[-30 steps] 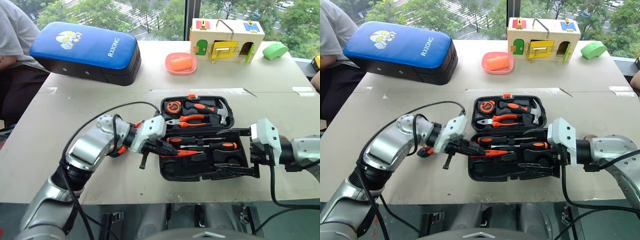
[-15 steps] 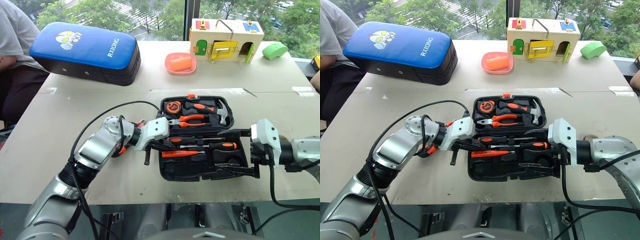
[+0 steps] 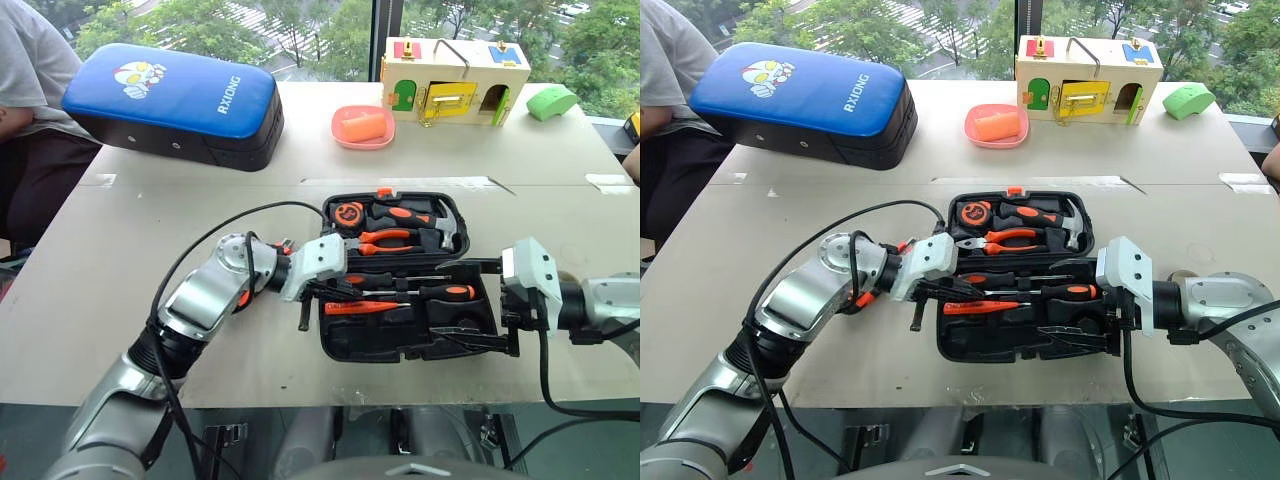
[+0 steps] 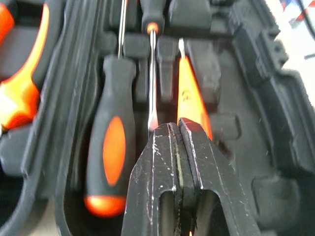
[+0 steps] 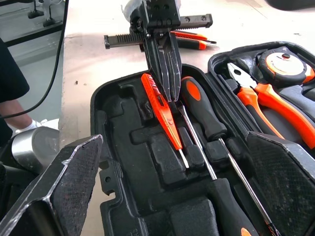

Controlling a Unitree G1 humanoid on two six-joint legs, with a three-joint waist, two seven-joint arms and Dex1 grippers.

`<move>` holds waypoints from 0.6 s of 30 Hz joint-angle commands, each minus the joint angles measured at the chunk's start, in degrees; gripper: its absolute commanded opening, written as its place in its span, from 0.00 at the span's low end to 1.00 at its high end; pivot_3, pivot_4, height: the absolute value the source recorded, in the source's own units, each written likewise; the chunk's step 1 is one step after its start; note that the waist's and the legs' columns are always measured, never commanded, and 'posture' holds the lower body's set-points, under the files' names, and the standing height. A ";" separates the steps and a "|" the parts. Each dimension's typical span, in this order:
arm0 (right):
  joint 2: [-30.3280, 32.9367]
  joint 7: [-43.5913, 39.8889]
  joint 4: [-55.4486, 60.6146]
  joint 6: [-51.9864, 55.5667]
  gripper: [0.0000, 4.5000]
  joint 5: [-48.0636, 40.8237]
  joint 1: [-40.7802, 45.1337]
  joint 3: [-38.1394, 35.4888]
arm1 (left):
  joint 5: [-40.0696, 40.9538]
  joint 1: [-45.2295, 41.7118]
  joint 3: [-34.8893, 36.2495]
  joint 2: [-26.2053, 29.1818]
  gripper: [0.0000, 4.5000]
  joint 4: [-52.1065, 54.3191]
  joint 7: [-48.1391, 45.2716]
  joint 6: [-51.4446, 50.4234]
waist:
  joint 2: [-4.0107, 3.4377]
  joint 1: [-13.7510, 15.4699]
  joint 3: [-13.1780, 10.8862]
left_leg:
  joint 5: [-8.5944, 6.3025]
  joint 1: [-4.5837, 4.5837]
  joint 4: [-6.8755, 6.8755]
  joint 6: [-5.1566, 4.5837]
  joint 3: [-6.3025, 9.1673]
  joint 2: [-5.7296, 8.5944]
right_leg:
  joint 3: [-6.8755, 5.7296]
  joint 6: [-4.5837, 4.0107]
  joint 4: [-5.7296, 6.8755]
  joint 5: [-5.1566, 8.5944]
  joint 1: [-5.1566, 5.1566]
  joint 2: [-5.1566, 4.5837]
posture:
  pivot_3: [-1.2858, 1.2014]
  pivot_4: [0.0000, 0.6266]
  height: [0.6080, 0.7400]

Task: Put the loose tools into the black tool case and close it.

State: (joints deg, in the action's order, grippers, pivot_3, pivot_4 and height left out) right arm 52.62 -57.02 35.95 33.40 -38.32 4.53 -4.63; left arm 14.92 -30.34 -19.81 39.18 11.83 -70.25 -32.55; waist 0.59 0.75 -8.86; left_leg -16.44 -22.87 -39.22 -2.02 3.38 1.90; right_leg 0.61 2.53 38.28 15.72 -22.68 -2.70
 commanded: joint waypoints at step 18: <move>-0.67 0.99 1.08 -0.15 1.00 -0.38 0.06 -1.17 | -4.77 0.83 -4.32 1.04 0.01 1.14 0.80 3.77 | -0.01 0.04 0.00 | 0.00 0.01 0.01 0.00 0.00 0.01 | 0.00 0.00 0.00 0.00 0.01 0.00 | 0.52 0.24 0.96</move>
State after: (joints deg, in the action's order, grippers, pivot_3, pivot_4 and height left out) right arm 51.93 -56.24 35.89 33.48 -38.35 4.53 -4.62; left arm 10.81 -29.36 -22.89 40.56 12.78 -69.28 -29.56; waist 0.58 0.79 -8.85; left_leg -16.44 -22.87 -39.21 -2.02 3.38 1.91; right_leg 0.61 2.53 38.28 15.72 -22.67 -2.70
